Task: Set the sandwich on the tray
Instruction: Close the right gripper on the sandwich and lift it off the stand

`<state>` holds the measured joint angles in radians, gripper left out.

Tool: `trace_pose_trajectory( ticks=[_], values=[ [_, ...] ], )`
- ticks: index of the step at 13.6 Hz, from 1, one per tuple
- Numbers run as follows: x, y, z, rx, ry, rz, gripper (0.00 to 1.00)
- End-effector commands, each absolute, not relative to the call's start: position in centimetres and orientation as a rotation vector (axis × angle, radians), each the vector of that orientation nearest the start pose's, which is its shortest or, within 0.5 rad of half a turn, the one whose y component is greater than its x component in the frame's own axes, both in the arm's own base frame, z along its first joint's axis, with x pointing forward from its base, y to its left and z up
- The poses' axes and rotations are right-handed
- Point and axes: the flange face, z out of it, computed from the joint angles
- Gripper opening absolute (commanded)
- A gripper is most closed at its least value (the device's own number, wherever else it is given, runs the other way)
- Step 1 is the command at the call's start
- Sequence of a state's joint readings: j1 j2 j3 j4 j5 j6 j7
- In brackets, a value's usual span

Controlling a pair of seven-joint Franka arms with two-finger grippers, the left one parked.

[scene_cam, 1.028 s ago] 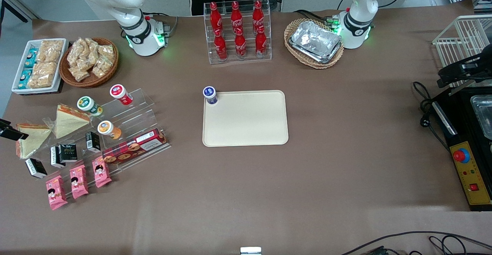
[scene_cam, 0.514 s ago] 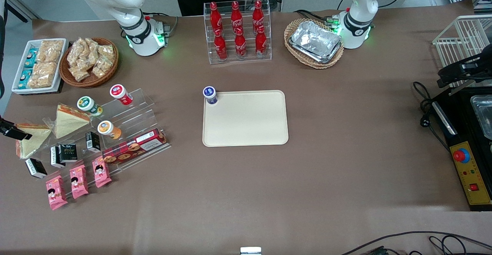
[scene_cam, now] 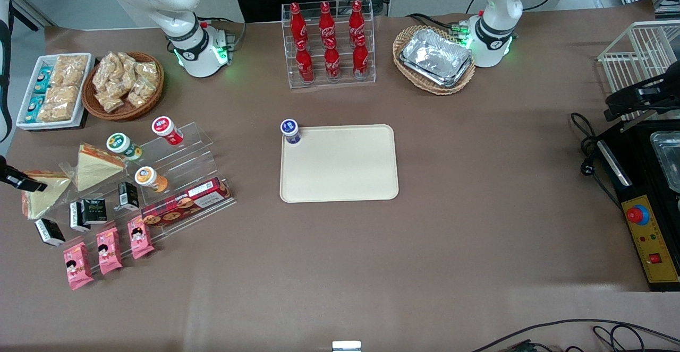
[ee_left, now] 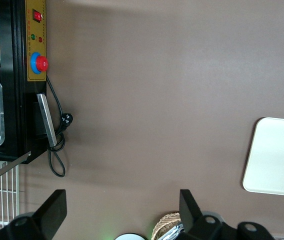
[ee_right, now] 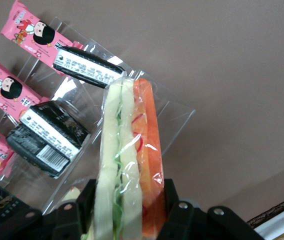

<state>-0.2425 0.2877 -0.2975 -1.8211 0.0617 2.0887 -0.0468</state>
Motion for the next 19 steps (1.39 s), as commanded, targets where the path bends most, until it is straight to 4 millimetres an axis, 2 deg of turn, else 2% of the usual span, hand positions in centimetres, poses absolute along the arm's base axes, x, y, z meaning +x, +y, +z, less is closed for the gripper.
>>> trace_pose_trajectory(
  ticks=[1, 3, 5, 7, 9, 11, 13, 15, 18, 19],
  values=[
    [54.3, -30.5, 38.8, -3.057, 0.771, -0.011, 0.49],
    [54.4, -30.4, 38.7, -3.057, 0.715, -0.017, 0.28],
    [54.5, -30.4, 39.3, -3.047, 0.603, -0.046, 0.17],
    [54.8, -30.4, 40.4, -3.051, 0.574, -0.067, 0.17],
    [55.1, -29.9, 42.5, -3.047, 0.548, -0.046, 0.17],
    [56.0, -28.3, 46.0, -3.051, 0.490, -0.008, 0.17],
    [56.0, -27.6, 49.6, -3.037, 0.465, 0.004, 0.17],
    [56.3, -25.9, 52.3, -3.030, 0.411, 0.024, 0.17],
    [57.0, -22.2, 55.5, -3.042, 0.276, 0.111, 0.18],
    [57.2, -20.9, 55.9, -3.038, 0.240, 0.134, 0.18]
  ],
)
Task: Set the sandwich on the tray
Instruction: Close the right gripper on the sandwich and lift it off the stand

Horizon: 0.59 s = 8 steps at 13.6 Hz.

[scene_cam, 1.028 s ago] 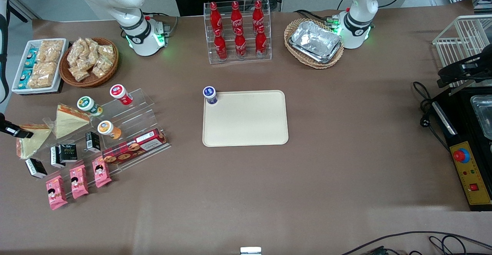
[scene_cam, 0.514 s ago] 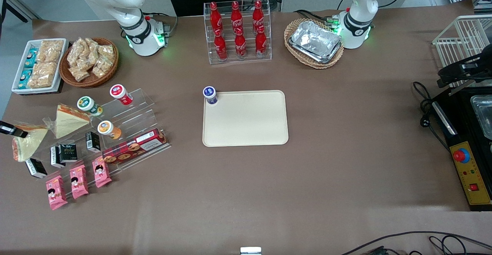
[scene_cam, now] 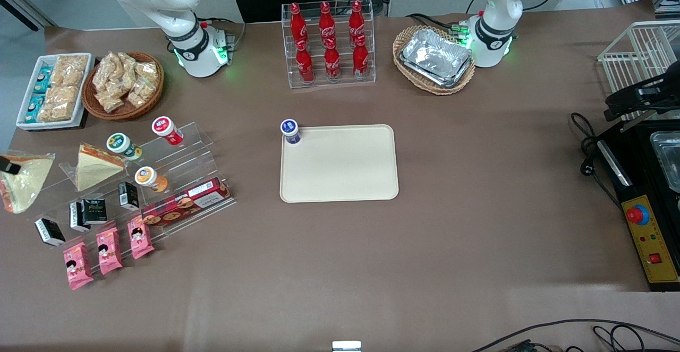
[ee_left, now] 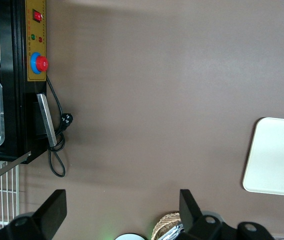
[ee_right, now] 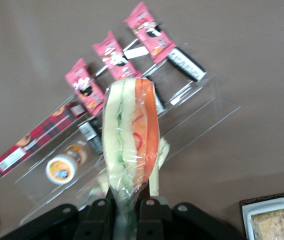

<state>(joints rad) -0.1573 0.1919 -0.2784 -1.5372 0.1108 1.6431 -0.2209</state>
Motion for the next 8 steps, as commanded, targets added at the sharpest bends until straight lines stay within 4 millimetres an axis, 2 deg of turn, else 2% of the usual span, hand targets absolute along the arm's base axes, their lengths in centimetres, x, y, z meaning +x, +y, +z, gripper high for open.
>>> trace_pose_trajectory(
  ticks=[1, 2, 4, 6, 8],
  values=[
    [57.3, -20.0, 56.5, -3.040, 0.185, 0.131, 0.18],
    [57.6, -18.4, 57.3, -3.047, 0.065, 0.109, 0.18],
    [57.7, -16.7, 58.6, -3.042, -0.133, 0.069, 0.18],
    [57.5, -14.3, 60.5, -3.035, -0.210, 0.021, 0.17],
    [57.6, -11.2, 60.9, -3.017, -0.294, 0.041, 0.17]
  ],
)
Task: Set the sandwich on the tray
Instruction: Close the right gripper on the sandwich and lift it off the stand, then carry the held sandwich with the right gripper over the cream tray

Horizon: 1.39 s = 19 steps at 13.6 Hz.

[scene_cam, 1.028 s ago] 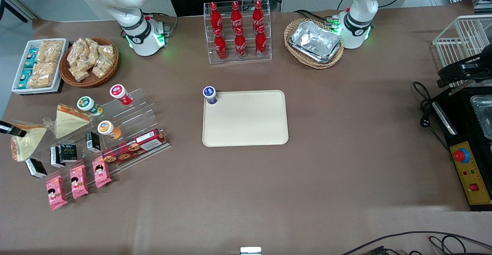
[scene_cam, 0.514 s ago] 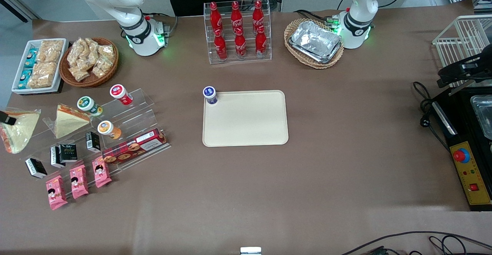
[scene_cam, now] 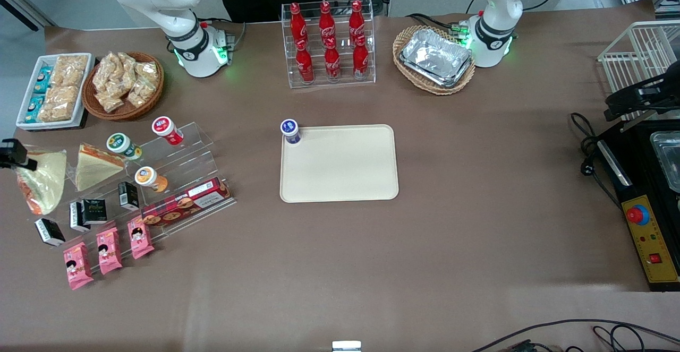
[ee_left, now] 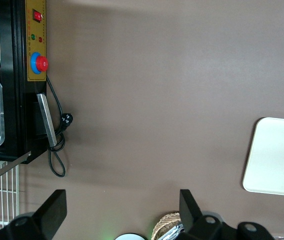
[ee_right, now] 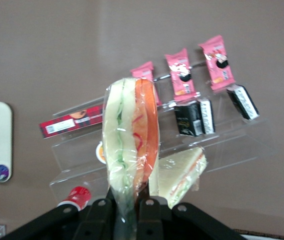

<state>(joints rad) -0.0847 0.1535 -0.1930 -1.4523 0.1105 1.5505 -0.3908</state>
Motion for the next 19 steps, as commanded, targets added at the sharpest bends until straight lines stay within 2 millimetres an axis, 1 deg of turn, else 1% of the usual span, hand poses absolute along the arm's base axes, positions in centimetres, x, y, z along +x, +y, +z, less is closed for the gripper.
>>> trace_pose_trajectory(
  ticks=[1, 3, 5, 7, 9, 11, 12, 15, 16, 17, 18, 19],
  values=[
    [57.7, -9.9, 61.1, -3.012, -0.329, 0.039, 0.17],
    [57.9, -7.8, 61.3, -3.000, -0.389, 0.035, 0.17],
    [57.7, -5.8, 61.9, -2.987, -0.454, 0.033, 0.16],
    [57.7, -3.6, 61.8, -2.960, -0.611, 0.054, 0.16],
    [57.9, -2.1, 61.6, -2.932, -0.726, 0.056, 0.16],
    [57.9, 0.4, 61.4, -2.872, -0.915, 0.056, 0.16],
    [57.9, 2.0, 61.0, -2.848, -0.970, 0.067, 0.16],
    [57.5, 8.8, 60.8, -2.769, -1.177, 0.073, 0.16],
    [57.3, 11.1, 60.4, -2.741, -1.236, 0.078, 0.16],
    [57.3, 12.7, 60.1, -2.718, -1.274, 0.072, 0.16],
    [57.2, 14.9, 59.8, -2.692, -1.323, 0.066, 0.16],
    [56.6, 17.6, 59.6, -2.664, -1.390, 0.060, 0.16]
  ],
)
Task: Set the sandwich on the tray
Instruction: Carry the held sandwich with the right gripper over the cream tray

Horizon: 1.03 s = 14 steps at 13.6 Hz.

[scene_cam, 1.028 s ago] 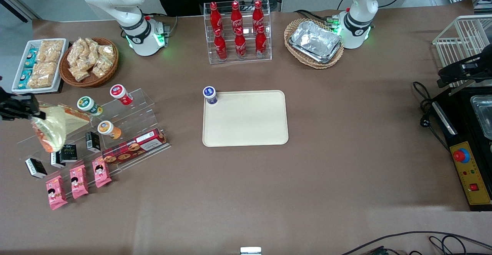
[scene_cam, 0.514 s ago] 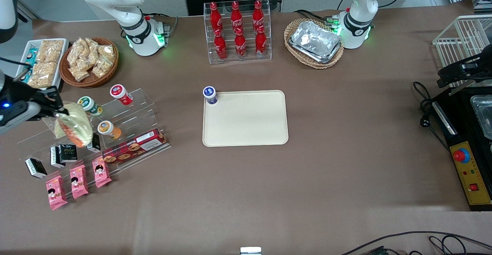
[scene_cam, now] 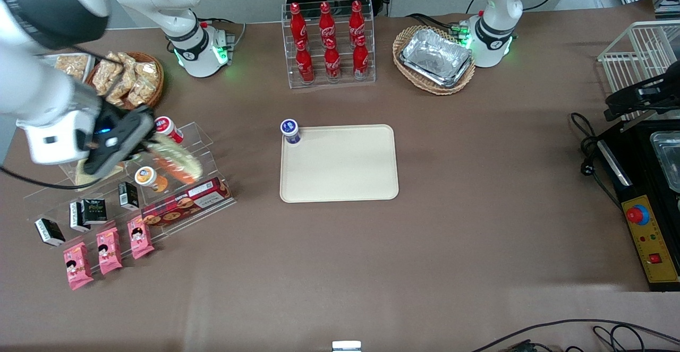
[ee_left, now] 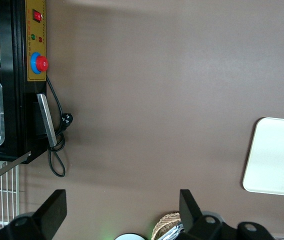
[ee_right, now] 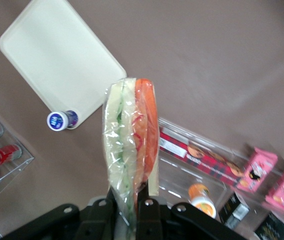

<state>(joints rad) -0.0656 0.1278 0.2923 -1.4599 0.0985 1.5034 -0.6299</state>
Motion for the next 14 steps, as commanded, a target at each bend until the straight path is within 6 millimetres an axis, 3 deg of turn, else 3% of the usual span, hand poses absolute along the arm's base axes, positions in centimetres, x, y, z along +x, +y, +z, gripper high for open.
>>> trace_pose_trajectory(
  ticks=[1, 3, 6, 8, 14],
  values=[
    [56.1, 20.2, 59.2, -2.645, -1.456, 0.064, 0.16],
    [55.4, 24.5, 58.0, -2.608, -1.560, 0.061, 0.16],
    [55.1, 28.9, 56.0, -2.549, -1.665, 0.033, 0.16],
    [53.9, 32.7, 54.8, -2.529, -1.797, 0.036, 0.16],
    [53.6, 39.3, 47.3, -2.451, -1.941, 0.019, 0.16]
  ],
)
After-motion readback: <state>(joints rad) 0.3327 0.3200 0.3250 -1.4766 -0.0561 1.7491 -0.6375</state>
